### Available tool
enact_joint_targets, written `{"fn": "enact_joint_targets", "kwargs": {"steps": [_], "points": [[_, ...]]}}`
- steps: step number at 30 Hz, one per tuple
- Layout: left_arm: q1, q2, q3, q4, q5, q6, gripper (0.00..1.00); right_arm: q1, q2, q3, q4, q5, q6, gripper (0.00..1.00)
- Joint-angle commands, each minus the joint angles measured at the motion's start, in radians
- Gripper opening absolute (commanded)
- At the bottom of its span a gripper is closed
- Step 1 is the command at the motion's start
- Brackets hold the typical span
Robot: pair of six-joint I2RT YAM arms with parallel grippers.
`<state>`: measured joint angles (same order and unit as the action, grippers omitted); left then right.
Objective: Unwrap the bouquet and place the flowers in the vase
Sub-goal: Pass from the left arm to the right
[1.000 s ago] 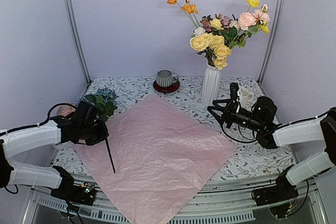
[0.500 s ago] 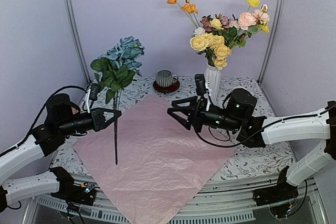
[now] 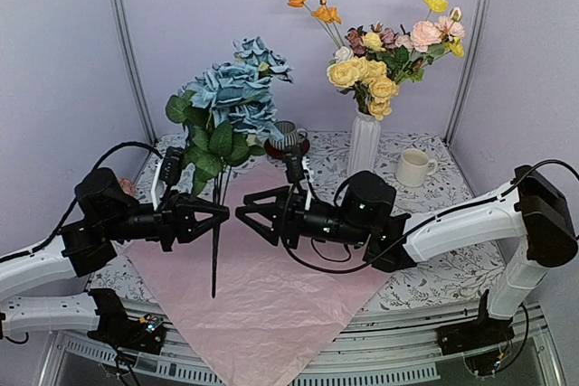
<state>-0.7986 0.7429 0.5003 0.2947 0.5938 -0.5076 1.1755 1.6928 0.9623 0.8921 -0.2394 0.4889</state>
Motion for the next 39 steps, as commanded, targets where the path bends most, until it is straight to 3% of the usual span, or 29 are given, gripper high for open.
{"fn": "enact_joint_targets", "kwargs": {"steps": [1, 9, 22, 27, 31, 35, 36, 38, 39], "points": [[-0.037, -0.017, -0.016, 0.082, 0.014, 0.037, 0.0, 0.024, 0.034, 0.037, 0.17, -0.065, 0.007, 0.56], [-0.057, -0.025, -0.023, 0.101, 0.027, 0.051, 0.0, 0.037, 0.074, 0.074, 0.214, -0.097, -0.011, 0.55], [-0.083, 0.025, -0.004, 0.089, 0.063, 0.069, 0.0, 0.051, 0.114, 0.131, 0.196, -0.121, -0.043, 0.43], [-0.09, 0.029, -0.002, 0.076, 0.061, 0.074, 0.0, 0.05, 0.114, 0.132, 0.194, -0.135, -0.041, 0.31], [-0.09, 0.027, -0.002, 0.06, 0.054, 0.078, 0.0, 0.05, 0.101, 0.12, 0.184, -0.121, -0.043, 0.13], [-0.09, 0.033, -0.002, 0.05, 0.053, 0.078, 0.13, 0.05, 0.072, 0.081, 0.183, -0.096, -0.067, 0.03], [-0.09, 0.033, -0.002, 0.047, 0.045, 0.079, 0.24, 0.05, 0.06, 0.065, 0.184, -0.081, -0.072, 0.03], [-0.091, 0.028, -0.002, 0.03, 0.009, 0.077, 0.65, 0.05, 0.026, 0.026, 0.194, -0.049, -0.075, 0.03], [-0.091, 0.025, -0.002, 0.019, -0.014, 0.077, 0.76, 0.049, 0.007, 0.002, 0.197, -0.024, -0.083, 0.03]]}}
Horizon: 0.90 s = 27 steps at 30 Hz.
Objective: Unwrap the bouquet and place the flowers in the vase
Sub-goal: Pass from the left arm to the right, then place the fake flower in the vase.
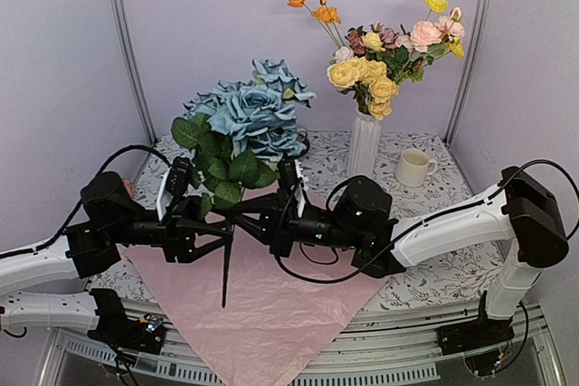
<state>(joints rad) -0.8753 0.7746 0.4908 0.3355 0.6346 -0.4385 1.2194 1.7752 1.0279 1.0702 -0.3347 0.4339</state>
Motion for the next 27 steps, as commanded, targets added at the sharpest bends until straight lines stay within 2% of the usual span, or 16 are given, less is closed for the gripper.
{"fn": "enact_joint_targets", "kwargs": {"steps": [1, 3, 4, 8, 13, 19, 27], "points": [[-0.014, -0.017, 0.011, -0.042, -0.085, 0.011, 0.85, 0.005, -0.098, -0.087, 0.017, 0.112, -0.04, 0.03], [-0.013, -0.039, 0.008, -0.072, -0.141, 0.013, 0.96, 0.002, -0.152, -0.137, 0.0, 0.211, -0.066, 0.02], [-0.013, -0.05, 0.001, -0.073, -0.153, 0.015, 0.98, -0.003, -0.194, -0.164, -0.018, 0.257, -0.076, 0.02], [-0.014, -0.081, -0.005, -0.118, -0.197, 0.023, 0.98, -0.071, -0.336, -0.26, -0.136, 0.343, -0.1, 0.02], [-0.013, -0.114, -0.028, -0.13, -0.242, 0.025, 0.98, -0.159, -0.574, -0.41, -0.171, 0.516, -0.165, 0.02], [-0.013, -0.14, -0.051, -0.095, -0.259, 0.023, 0.98, -0.355, -0.83, -0.471, -0.299, 0.637, -0.197, 0.02], [-0.014, -0.117, -0.04, -0.09, -0.256, 0.028, 0.97, -0.555, -0.968, -0.559, -0.266, 0.741, -0.203, 0.01]]}}
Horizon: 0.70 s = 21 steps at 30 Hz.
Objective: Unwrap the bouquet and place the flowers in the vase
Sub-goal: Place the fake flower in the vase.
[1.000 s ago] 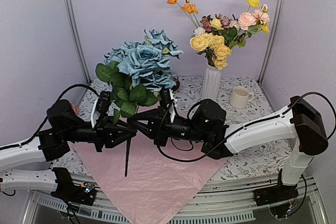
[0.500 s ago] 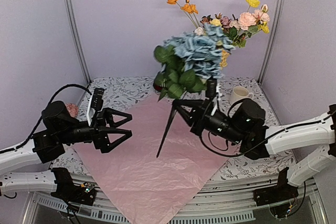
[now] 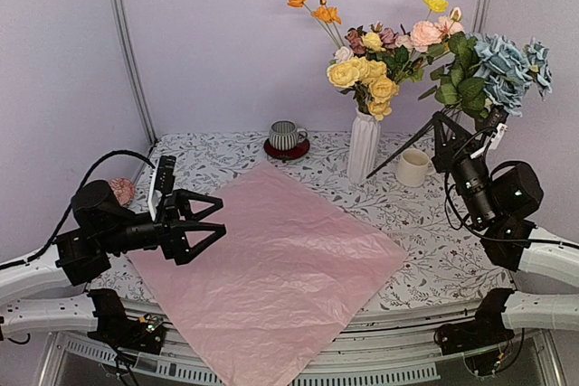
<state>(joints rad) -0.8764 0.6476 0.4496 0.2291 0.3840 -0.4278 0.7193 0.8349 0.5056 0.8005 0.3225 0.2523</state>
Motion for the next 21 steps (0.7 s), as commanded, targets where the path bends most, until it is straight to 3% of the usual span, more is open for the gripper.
{"fn": "enact_joint_targets", "kwargs": {"steps": [1, 6, 11, 14, 21], "points": [[-0.013, 0.009, -0.003, 0.023, -0.006, 0.016, 0.97, -0.074, -0.034, -0.04, 0.016, 0.093, -0.026, 0.01], [-0.012, 0.015, 0.004, 0.019, -0.007, 0.019, 0.96, -0.179, -0.018, 0.014, 0.031, 0.189, -0.059, 0.01], [-0.013, 0.017, 0.003, 0.023, -0.015, 0.024, 0.96, -0.353, 0.079, 0.074, 0.053, 0.081, 0.1, 0.01], [-0.013, 0.018, 0.005, 0.026, -0.019, 0.023, 0.96, -0.446, 0.167, 0.079, 0.156, -0.028, 0.246, 0.01], [-0.012, 0.015, 0.019, -0.004, -0.042, 0.031, 0.96, -0.507, 0.37, 0.183, 0.325, -0.073, 0.347, 0.01]]}}
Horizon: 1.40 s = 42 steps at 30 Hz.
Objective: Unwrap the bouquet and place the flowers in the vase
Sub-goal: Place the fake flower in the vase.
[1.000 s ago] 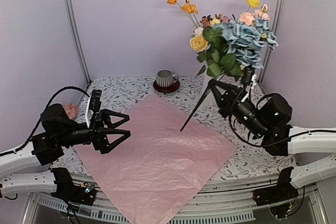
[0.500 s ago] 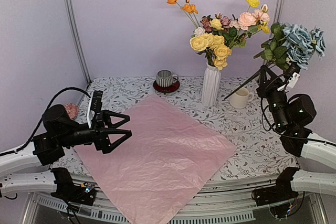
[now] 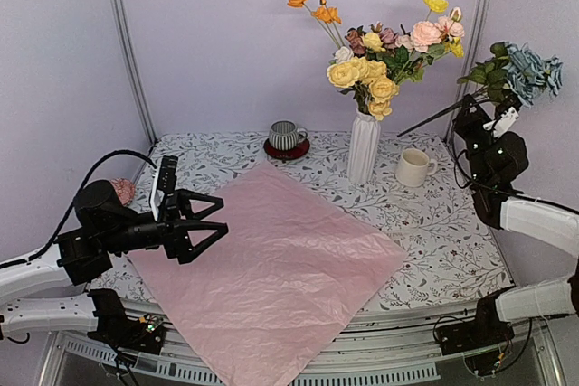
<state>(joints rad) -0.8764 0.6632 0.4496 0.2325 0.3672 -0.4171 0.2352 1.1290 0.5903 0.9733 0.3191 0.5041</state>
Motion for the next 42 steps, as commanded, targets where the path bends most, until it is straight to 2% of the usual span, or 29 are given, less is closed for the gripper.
{"fn": "enact_joint_targets", "kwargs": {"steps": [1, 10, 21, 29, 37, 42], "points": [[-0.012, -0.001, 0.022, -0.008, -0.03, 0.022, 0.96, -0.026, 0.102, 0.114, 0.182, -0.072, 0.107, 0.01], [-0.011, 0.035, 0.039, -0.014, -0.076, 0.022, 0.96, -0.036, 0.308, 0.237, 0.314, -0.08, 0.126, 0.01], [-0.011, 0.026, 0.036, -0.022, -0.078, 0.02, 0.96, -0.036, 0.392, 0.298, 0.35, -0.11, 0.035, 0.01], [-0.011, 0.027, 0.037, -0.017, -0.074, 0.018, 0.95, -0.036, 0.48, 0.317, 0.411, -0.199, -0.018, 0.01], [-0.011, 0.036, 0.037, -0.014, -0.068, 0.018, 0.95, -0.036, 0.576, 0.319, 0.528, -0.351, -0.023, 0.01], [-0.01, 0.027, 0.033, -0.018, -0.072, 0.019, 0.95, -0.036, 0.599, 0.337, 0.517, -0.432, -0.044, 0.01]]}}
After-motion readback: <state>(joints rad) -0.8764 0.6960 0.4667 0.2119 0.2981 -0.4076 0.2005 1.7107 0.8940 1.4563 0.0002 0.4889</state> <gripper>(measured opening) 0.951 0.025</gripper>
